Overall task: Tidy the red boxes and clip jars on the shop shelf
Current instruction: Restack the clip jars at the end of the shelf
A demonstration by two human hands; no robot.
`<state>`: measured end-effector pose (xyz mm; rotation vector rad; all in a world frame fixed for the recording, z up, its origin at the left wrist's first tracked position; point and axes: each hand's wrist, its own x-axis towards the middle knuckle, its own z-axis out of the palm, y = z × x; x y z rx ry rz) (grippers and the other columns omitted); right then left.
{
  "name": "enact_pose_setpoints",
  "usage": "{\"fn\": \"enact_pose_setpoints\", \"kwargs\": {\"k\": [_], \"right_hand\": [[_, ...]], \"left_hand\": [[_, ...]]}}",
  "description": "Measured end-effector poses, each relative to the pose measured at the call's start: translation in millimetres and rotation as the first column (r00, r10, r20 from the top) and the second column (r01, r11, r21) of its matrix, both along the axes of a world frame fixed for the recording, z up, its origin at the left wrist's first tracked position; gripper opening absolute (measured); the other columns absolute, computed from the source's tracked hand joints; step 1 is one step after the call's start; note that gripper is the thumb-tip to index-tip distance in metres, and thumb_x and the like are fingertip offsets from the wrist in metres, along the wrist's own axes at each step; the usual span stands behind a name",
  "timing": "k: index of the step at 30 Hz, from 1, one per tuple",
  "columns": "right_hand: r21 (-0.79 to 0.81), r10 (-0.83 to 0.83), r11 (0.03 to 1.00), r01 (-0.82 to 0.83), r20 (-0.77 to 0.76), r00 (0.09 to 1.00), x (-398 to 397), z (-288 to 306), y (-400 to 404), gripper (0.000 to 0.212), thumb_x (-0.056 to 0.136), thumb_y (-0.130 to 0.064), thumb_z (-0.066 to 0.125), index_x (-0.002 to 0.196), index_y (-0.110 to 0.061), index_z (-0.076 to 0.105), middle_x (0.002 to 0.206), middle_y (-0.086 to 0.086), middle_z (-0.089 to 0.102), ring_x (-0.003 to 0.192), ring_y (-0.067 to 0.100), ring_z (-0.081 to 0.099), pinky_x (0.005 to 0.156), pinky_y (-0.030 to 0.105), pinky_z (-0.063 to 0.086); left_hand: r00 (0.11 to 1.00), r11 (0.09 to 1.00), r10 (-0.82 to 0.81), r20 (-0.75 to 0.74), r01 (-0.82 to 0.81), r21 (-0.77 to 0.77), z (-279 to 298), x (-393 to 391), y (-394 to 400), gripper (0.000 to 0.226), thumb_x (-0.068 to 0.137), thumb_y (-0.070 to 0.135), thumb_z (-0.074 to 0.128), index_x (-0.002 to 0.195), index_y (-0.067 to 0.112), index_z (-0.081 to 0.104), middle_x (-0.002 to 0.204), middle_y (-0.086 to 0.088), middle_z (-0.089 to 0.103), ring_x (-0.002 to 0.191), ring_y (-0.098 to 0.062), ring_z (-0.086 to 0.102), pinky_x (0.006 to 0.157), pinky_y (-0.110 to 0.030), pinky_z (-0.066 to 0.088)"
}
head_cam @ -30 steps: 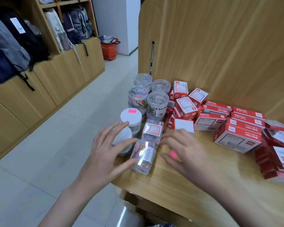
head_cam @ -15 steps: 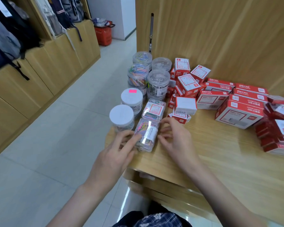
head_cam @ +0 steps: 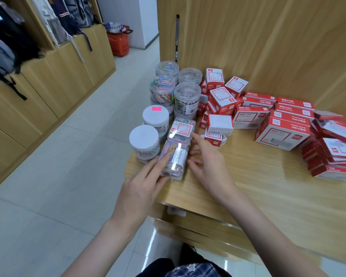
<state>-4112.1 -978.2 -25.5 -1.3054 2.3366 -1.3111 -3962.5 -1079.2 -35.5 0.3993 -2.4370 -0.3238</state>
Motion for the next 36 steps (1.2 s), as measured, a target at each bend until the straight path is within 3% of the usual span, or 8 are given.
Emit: {"fn": "enact_pose_setpoints", "kwargs": {"k": [4, 10, 14, 18, 23, 27, 30, 36], "right_hand": [[-0.011, 0.028, 1.0, -0.027, 0.037, 0.999, 1.5, 4.9, 3.5, 0.065, 0.078, 0.006, 0.06, 0.136, -0.011, 0.039, 0.111, 0.005, 0.051, 0.089, 0.01, 0.057, 0.077, 0.005, 0.046], [-0.029, 0.056, 0.998, -0.055, 0.046, 0.997, 3.5, 8.0, 5.8, 0.057, 0.077, 0.001, 0.065, 0.13, -0.01, 0.044, 0.113, -0.005, 0.048, 0.099, 0.005, 0.052, 0.077, 0.006, 0.047], [-0.016, 0.045, 0.999, -0.044, 0.072, 0.996, 3.9, 5.7, 0.1, 0.061, 0.077, -0.001, 0.065, 0.131, -0.011, 0.041, 0.119, 0.0, 0.05, 0.103, 0.004, 0.05, 0.08, 0.007, 0.046], [-0.007, 0.063, 0.998, -0.062, 0.096, 0.993, 1.0, 6.0, 0.1, 0.059, 0.078, -0.001, 0.063, 0.132, -0.012, 0.04, 0.121, -0.001, 0.049, 0.103, 0.004, 0.051, 0.08, 0.006, 0.046], [-0.015, 0.058, 0.998, -0.057, 0.072, 0.996, -4.2, 8.7, 2.9, 0.059, 0.08, -0.004, 0.062, 0.132, -0.012, 0.038, 0.124, -0.002, 0.049, 0.108, 0.009, 0.053, 0.084, 0.015, 0.049], [0.031, 0.08, 0.996, -0.081, 0.024, 0.996, -5.3, 11.4, -1.8, 0.063, 0.079, -0.006, 0.064, 0.136, -0.012, 0.036, 0.127, 0.002, 0.047, 0.108, 0.006, 0.049, 0.088, 0.015, 0.045], [0.044, 0.119, 0.992, -0.119, 0.011, 0.993, -5.0, 14.6, -2.8, 0.066, 0.077, -0.004, 0.064, 0.136, -0.01, 0.035, 0.129, 0.004, 0.043, 0.111, 0.006, 0.045, 0.089, 0.007, 0.041], [0.089, 0.182, 0.978, -0.189, 0.089, 0.979, -1.2, 9.2, 3.3, 0.084, 0.073, -0.008, 0.07, 0.141, -0.014, 0.022, 0.135, -0.004, 0.033, 0.124, 0.01, 0.039, 0.095, 0.011, 0.039]], "left_hand": [[1.0, 1.0, 0.01, -0.015, -0.01, -0.025, -2.4, -0.2, -1.6, 0.04, 0.086, 0.033, 0.049, 0.125, 0.021, 0.046, 0.105, 0.003, 0.069, 0.077, -0.009, 0.064, 0.053, -0.021, 0.045], [1.0, 0.999, 0.017, -0.023, -0.018, -0.049, -4.7, -0.4, -4.5, 0.041, 0.086, 0.033, 0.049, 0.124, 0.02, 0.047, 0.105, 0.002, 0.069, 0.074, -0.01, 0.066, 0.058, -0.022, 0.045], [0.999, 0.999, 0.014, -0.053, -0.016, -0.031, -5.7, 0.0, -5.5, 0.04, 0.086, 0.032, 0.05, 0.124, 0.019, 0.049, 0.106, 0.001, 0.068, 0.076, -0.009, 0.064, 0.069, -0.023, 0.043], [0.999, 0.999, 0.006, -0.039, -0.008, -0.052, -4.2, 1.1, -6.4, 0.038, 0.087, 0.028, 0.052, 0.119, 0.01, 0.062, 0.105, -0.001, 0.069, 0.075, -0.011, 0.066, 0.072, -0.024, 0.044], [0.995, 1.0, -0.015, -0.104, 0.015, -0.004, 3.4, 10.3, -8.6, 0.034, 0.088, 0.022, 0.054, 0.118, 0.008, 0.062, 0.105, 0.0, 0.068, 0.087, -0.008, 0.062, 0.078, -0.021, 0.048], [0.986, 0.997, -0.013, -0.164, 0.001, -0.074, 17.1, 18.7, -23.3, 0.031, 0.086, 0.012, 0.055, 0.117, 0.008, 0.058, 0.106, -0.007, 0.055, 0.087, -0.024, 0.052, 0.089, -0.021, 0.037], [0.991, 0.994, 0.036, -0.129, -0.048, -0.095, 25.0, 16.6, -33.9, 0.038, 0.083, 0.01, 0.053, 0.121, 0.012, 0.052, 0.117, -0.008, 0.046, 0.091, -0.03, 0.048, 0.093, -0.024, 0.033], [1.0, 0.997, -0.001, -0.031, -0.002, -0.071, 24.2, 7.9, -40.6, 0.041, 0.08, 0.003, 0.048, 0.12, 0.007, 0.055, 0.126, -0.01, 0.046, 0.109, -0.031, 0.045, 0.093, -0.034, 0.04]]}}
